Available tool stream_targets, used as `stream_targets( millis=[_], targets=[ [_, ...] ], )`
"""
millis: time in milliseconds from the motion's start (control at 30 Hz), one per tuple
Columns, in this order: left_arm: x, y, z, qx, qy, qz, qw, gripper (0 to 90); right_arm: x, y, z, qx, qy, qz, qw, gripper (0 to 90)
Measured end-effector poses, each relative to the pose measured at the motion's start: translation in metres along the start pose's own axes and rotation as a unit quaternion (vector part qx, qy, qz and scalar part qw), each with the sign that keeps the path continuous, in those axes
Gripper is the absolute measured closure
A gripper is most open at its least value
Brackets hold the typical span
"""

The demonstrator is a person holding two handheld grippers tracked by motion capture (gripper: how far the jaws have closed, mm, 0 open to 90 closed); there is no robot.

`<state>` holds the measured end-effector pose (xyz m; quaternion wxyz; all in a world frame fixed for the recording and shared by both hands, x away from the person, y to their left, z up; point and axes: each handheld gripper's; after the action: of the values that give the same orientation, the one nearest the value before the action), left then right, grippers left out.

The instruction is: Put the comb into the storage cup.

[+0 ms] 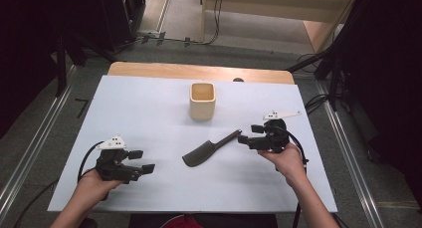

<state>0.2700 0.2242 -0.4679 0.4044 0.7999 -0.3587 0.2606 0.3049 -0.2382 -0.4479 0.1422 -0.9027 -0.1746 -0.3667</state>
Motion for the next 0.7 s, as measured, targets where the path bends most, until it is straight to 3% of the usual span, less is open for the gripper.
stream_targets(
  millis=[367,700],
  targets=[
    [0.000,0.000,0.000,0.000,0.000,0.000,1.0000,24.3,0.014,0.002,0.014,-0.025,-0.003,0.001,0.9997,20.1],
    [0.000,-0.001,0.000,0.000,0.000,0.000,1.0000,24.3,0.029,-0.003,0.027,-0.030,0.003,0.001,0.9995,20.9]
  ],
)
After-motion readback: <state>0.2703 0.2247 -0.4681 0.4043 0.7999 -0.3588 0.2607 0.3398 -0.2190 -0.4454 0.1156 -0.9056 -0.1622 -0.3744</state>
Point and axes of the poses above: each handheld gripper's, and its own axes: z roughly forward along the jaws, x roughly out of its top, y roughly to its right, and after that the axes turned 14 degrees about -x, right-handed
